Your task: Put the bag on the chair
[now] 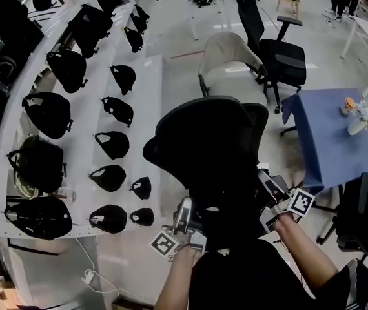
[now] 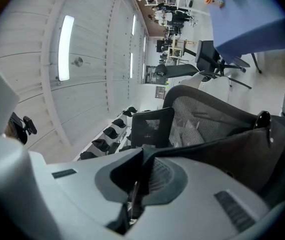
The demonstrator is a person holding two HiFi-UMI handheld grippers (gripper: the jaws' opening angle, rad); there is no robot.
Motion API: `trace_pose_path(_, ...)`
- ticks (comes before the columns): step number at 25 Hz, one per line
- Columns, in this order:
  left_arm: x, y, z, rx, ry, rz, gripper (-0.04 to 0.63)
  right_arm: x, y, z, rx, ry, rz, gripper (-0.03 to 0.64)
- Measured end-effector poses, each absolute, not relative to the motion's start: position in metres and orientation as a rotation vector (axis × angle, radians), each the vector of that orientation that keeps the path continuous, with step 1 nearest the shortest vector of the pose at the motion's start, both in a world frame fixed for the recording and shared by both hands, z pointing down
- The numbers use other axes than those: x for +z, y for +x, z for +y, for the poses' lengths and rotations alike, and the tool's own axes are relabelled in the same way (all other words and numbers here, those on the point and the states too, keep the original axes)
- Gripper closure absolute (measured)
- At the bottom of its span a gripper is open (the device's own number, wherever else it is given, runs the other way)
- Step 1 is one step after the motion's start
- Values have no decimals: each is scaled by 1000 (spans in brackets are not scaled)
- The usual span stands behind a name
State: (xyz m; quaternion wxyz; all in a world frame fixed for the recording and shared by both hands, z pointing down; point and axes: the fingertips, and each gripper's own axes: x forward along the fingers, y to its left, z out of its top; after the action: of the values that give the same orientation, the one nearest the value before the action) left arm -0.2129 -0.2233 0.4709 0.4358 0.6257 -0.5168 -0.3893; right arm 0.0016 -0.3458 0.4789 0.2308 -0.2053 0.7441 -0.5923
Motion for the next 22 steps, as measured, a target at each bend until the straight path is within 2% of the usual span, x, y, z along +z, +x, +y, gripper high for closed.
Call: trace_pose_path(22,591,-239,-260,-722,1480,-1286,581,592,-27,-375,-1778,-677,2045,607)
